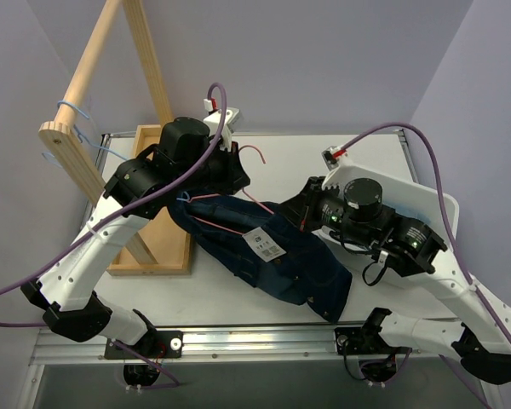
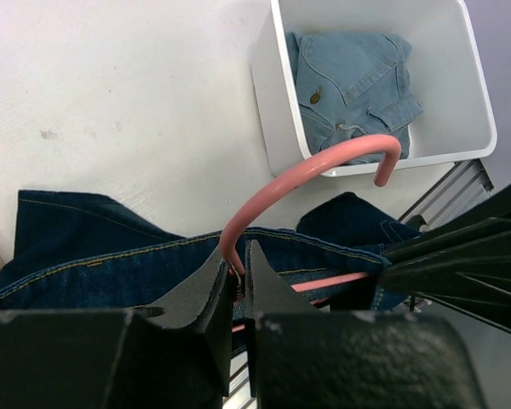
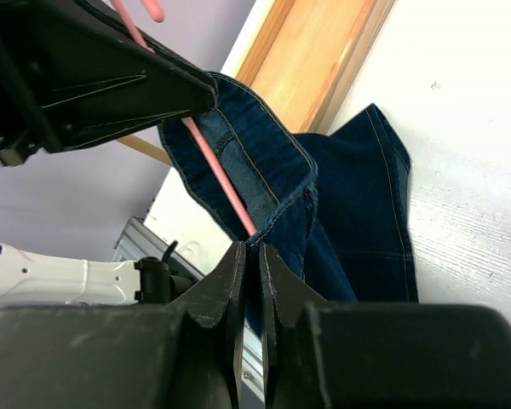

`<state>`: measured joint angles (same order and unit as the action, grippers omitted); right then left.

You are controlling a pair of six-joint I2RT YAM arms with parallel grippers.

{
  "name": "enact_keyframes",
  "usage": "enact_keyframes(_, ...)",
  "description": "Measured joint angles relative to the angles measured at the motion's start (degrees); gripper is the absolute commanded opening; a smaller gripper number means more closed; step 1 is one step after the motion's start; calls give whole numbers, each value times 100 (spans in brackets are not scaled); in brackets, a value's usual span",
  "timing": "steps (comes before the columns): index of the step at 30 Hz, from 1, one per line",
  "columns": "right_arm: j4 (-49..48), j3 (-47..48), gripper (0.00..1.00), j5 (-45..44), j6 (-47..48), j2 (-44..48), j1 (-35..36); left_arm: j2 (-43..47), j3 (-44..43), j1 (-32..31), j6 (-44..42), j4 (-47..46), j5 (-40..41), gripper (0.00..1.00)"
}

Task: Remove the skirt from the hanger

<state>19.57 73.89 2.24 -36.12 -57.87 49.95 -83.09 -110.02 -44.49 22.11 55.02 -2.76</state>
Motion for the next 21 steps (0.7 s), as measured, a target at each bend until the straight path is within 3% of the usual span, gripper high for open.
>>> enact_keyframes(8, 304, -284, 0, -330, -254, 1106, 35, 4, -140, -55, 24, -7, 208, 2)
enact_keyframes(21, 1596, -352, 0, -1086, -684, 2673, 39, 190, -264, -170, 267, -173, 46, 2)
